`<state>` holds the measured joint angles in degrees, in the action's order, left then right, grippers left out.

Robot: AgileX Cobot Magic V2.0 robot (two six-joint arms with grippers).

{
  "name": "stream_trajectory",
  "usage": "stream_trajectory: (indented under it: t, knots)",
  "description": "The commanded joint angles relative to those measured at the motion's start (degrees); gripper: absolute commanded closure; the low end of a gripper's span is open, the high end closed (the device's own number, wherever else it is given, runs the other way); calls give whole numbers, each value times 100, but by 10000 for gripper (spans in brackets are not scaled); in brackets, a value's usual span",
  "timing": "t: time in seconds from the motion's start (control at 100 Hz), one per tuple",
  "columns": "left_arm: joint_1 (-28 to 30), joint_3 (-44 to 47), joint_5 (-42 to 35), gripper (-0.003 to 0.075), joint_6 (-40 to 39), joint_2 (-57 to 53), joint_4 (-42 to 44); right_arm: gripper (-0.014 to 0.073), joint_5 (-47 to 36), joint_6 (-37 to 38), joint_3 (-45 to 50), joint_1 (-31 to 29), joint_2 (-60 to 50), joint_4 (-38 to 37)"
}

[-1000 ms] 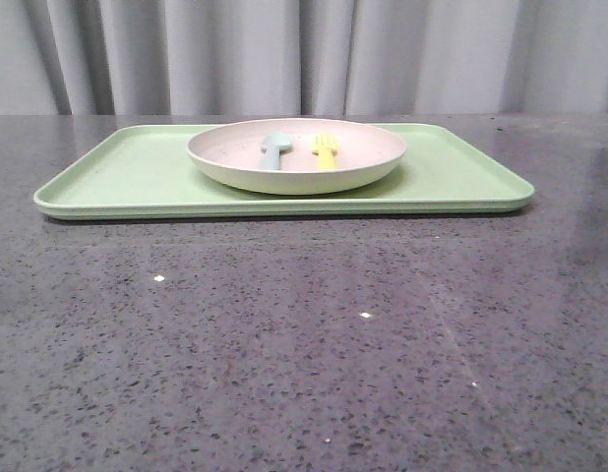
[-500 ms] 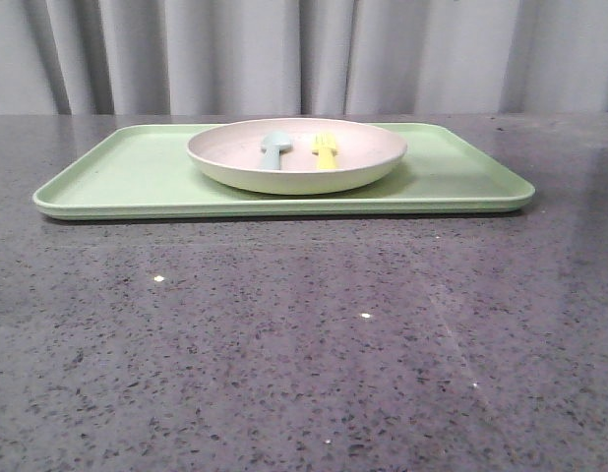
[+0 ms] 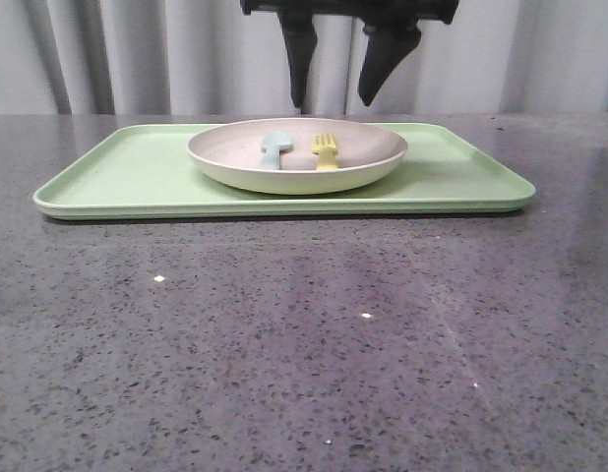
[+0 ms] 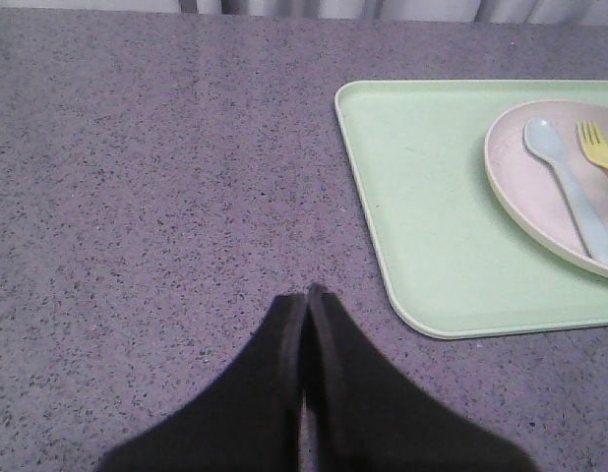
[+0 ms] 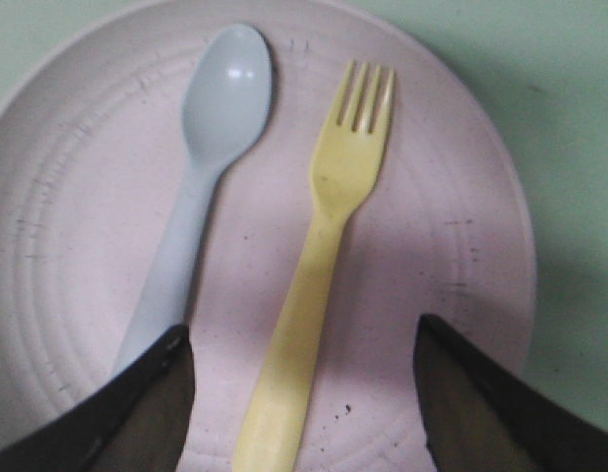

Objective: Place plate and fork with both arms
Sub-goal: 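Lower the right gripper onto the yellow fork in the plate, then grasp the yellow fork with the right gripper and lift it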

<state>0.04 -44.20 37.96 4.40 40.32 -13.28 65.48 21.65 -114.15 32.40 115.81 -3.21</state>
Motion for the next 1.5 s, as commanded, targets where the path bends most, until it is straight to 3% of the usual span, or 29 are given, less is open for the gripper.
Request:
stream_trajectory:
  t: [0.0, 0.57, 0.86, 1.02, 1.49]
  knots:
    - [17, -153, -428, 741, -29, -25, -119, 106, 58, 102, -244, -7, -147, -114]
    - [17, -153, -360, 741, -29, -25, -119, 118, 243, 250, -233, -7, 283, 29]
    - [17, -153, -360, 741, -29, -25, -119, 424, 260, 250, -233, -7, 283, 29]
    - [17, -153, -360, 741, -29, -25, -119, 552, 265, 255, -233, -7, 283, 29]
    - [17, -153, -350, 741, -29, -25, -119, 571, 305, 257, -233, -7, 87, 18]
